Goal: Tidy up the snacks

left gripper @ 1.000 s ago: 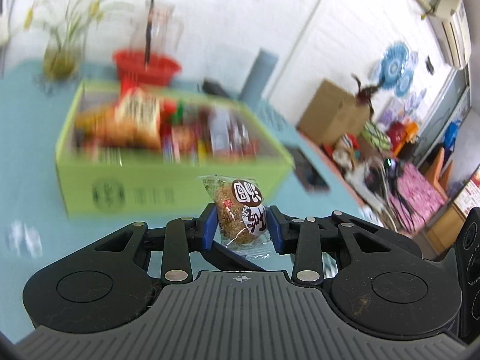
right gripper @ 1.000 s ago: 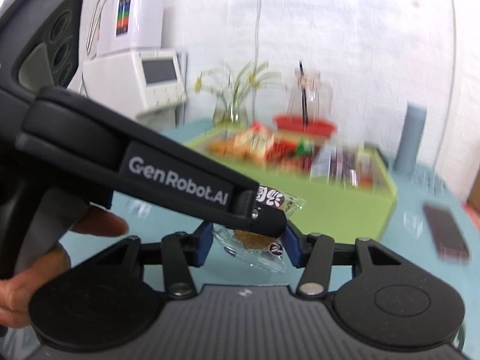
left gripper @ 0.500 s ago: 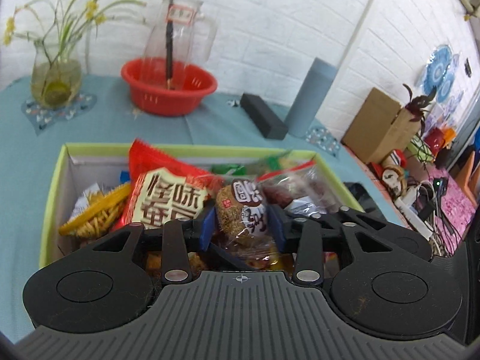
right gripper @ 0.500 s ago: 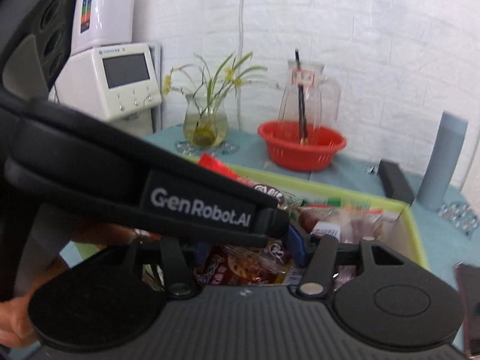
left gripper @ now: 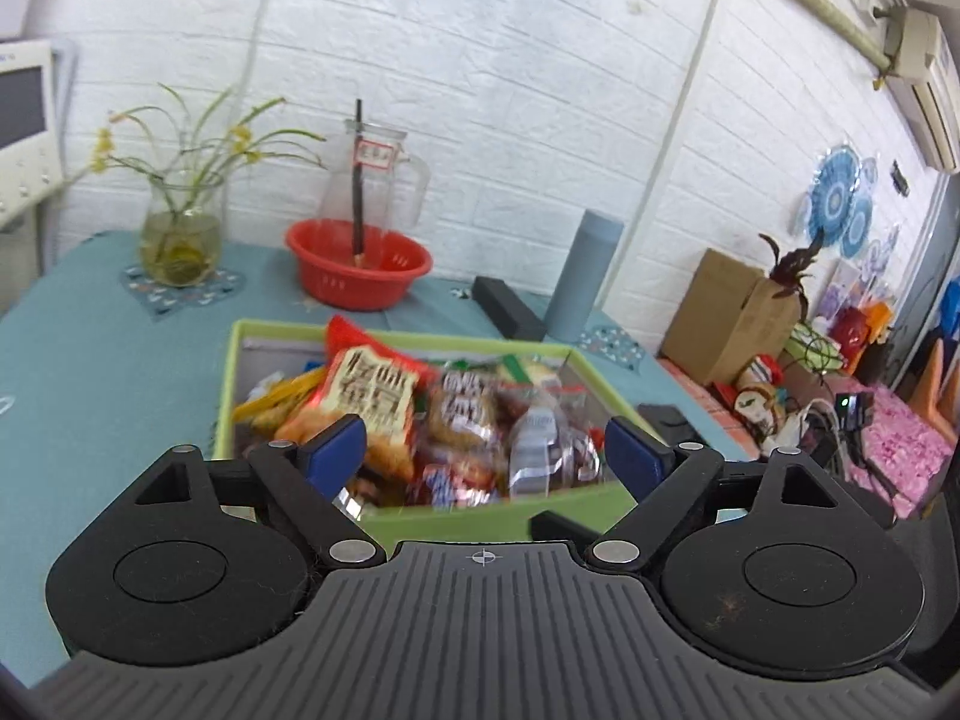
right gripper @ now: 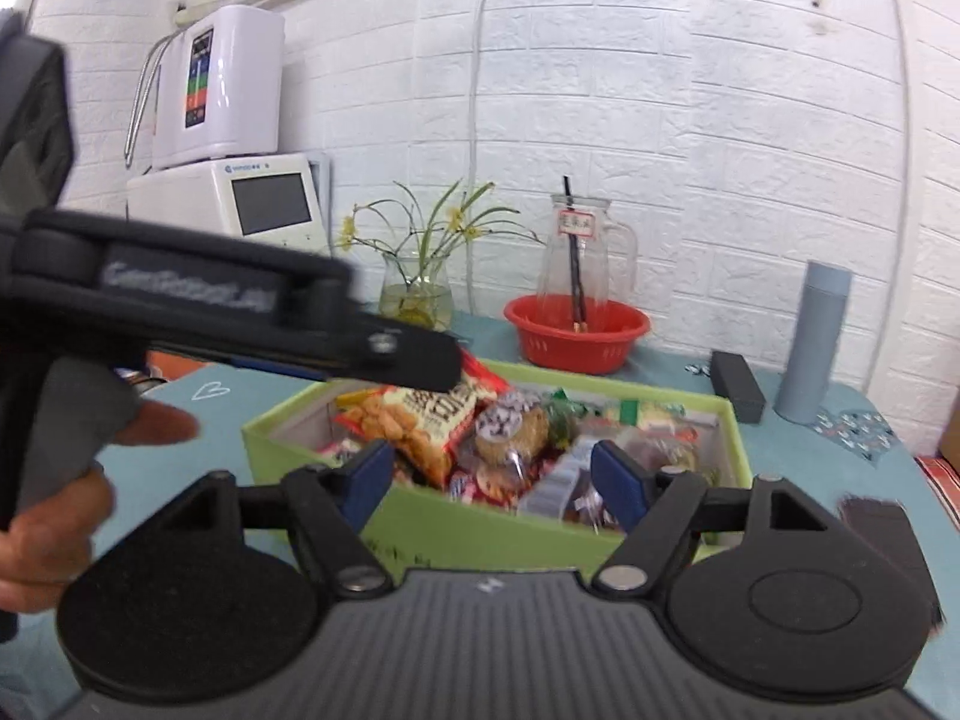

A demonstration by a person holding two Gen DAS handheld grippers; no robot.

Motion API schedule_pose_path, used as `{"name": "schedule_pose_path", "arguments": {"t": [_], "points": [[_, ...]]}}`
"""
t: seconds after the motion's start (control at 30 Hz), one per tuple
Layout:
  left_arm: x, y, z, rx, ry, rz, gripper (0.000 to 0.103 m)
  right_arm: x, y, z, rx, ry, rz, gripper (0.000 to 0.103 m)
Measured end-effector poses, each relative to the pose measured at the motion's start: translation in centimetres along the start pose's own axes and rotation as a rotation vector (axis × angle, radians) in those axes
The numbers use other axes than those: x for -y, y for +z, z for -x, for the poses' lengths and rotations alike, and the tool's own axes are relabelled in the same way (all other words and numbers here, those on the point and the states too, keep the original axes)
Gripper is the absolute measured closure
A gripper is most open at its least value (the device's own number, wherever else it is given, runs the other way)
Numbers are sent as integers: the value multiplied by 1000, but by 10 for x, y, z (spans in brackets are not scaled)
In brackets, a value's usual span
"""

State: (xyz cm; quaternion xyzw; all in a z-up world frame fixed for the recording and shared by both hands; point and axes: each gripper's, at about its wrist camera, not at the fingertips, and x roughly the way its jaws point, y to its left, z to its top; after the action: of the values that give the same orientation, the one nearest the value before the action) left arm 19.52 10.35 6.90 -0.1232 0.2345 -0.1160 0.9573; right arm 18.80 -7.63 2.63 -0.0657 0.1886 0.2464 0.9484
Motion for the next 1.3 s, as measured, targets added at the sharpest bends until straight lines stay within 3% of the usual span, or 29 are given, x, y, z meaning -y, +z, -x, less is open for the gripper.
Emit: {"name": "schedule_pose_path", "arguments": {"t": [0.33,0.47,0.53,0.63,0.9,1.3], "points": [[14,-75,46,-75,179,-4,20,-2,-47,36,-98,-119,-98,20],[19,-91,50,-100,186,-11,26,0,-59,50,-114,-157,-128,19],[21,-95,52,-111,161,-15,32,3,-63,55,-116,-168,-149,19],[25,-97,54,-113,158,-14,32,6,-67,61,-122,-171,-174,18],[31,-99,55,-116,209,-24,30,15,-75,70,-123,-177,-220,18],[28,-102,43,-153,235,-30,39,23,-81,72,-136,-187,-273,18]]}}
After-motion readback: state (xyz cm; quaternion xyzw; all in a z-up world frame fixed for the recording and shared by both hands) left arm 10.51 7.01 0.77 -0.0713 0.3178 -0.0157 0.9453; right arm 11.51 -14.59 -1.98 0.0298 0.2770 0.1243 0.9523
